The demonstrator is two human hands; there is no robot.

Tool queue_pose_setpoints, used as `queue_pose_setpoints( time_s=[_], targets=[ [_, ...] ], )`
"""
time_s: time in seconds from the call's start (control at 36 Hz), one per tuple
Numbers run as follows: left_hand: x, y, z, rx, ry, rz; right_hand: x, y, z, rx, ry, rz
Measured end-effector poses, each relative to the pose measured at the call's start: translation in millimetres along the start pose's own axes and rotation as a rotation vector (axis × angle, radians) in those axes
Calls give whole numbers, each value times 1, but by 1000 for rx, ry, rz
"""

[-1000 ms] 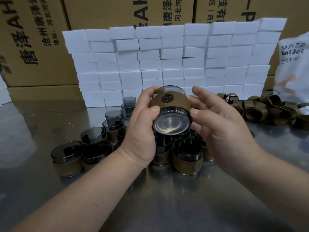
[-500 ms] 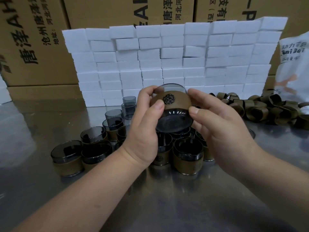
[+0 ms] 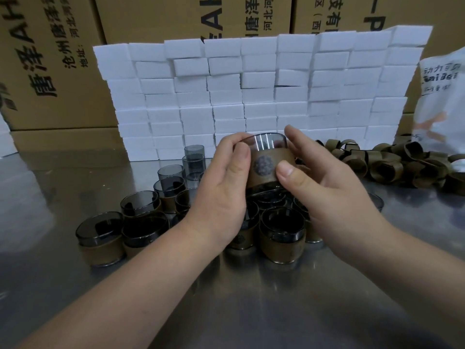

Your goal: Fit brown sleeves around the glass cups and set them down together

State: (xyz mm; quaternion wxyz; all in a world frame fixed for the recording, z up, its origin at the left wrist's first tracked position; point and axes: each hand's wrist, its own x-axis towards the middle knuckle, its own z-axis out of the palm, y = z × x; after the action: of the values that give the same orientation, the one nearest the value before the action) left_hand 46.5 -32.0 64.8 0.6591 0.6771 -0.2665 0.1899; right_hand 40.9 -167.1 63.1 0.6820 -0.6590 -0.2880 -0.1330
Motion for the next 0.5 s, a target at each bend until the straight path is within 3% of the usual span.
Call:
queue_pose_setpoints(
  time_s=[0.14,0.36,0.5],
  targets=[
    [-1,3,-1,37,-57,31,1,1,-2,-100,-26,23],
    [-3,2,0,82,-39,84,-2,6,-2,-130,-156,-40],
    [-4,0,1,92,-16,115,-5,18,-1,-154,-149,-107]
  ],
)
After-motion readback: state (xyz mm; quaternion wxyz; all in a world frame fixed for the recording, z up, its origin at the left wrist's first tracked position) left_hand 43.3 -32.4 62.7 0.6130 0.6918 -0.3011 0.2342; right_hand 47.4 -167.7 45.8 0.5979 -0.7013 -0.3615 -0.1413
